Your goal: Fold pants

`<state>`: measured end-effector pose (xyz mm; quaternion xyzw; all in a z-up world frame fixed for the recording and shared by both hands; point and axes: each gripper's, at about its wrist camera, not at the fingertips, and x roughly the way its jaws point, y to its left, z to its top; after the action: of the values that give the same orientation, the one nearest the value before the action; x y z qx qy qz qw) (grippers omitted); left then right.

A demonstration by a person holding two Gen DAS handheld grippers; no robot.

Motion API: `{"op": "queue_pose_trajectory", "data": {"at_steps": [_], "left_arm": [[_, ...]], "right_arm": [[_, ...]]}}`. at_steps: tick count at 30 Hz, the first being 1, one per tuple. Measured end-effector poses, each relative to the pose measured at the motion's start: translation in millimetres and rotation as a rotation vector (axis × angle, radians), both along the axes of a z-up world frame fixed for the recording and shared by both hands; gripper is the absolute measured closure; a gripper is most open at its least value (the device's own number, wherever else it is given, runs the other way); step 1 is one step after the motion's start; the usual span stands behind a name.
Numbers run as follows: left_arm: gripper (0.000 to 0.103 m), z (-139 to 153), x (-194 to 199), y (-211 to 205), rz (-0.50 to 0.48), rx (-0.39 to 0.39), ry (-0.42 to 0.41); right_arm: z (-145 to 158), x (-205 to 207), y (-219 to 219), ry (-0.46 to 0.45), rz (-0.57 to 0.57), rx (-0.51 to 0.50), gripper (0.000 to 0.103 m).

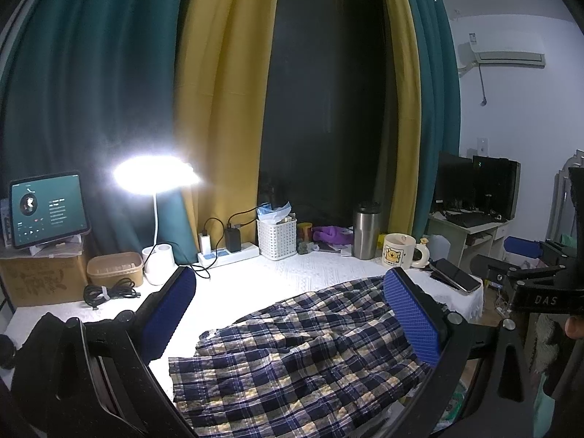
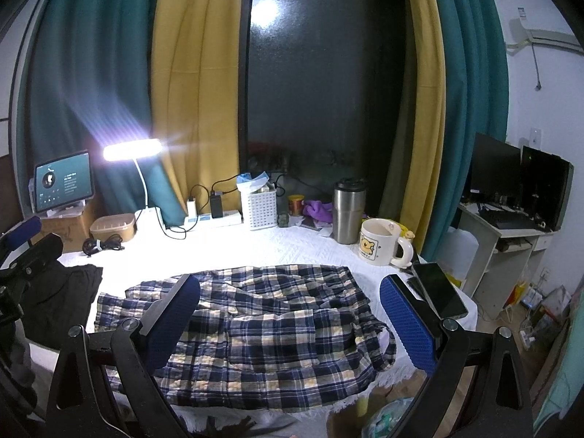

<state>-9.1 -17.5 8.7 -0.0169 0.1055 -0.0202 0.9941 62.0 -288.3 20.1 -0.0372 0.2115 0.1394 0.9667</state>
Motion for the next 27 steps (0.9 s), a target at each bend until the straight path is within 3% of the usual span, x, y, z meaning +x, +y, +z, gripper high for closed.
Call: {"op": "queue_pose_trajectory", "data": {"at_steps": [27], "left_arm": [[0.001,-1.6,-1.9,3.5,0.002,0.005,0.006]], "right_arm": [[-4.1,-1.2,-1.2,0.0,-0.002,0.001,0.003]]}}
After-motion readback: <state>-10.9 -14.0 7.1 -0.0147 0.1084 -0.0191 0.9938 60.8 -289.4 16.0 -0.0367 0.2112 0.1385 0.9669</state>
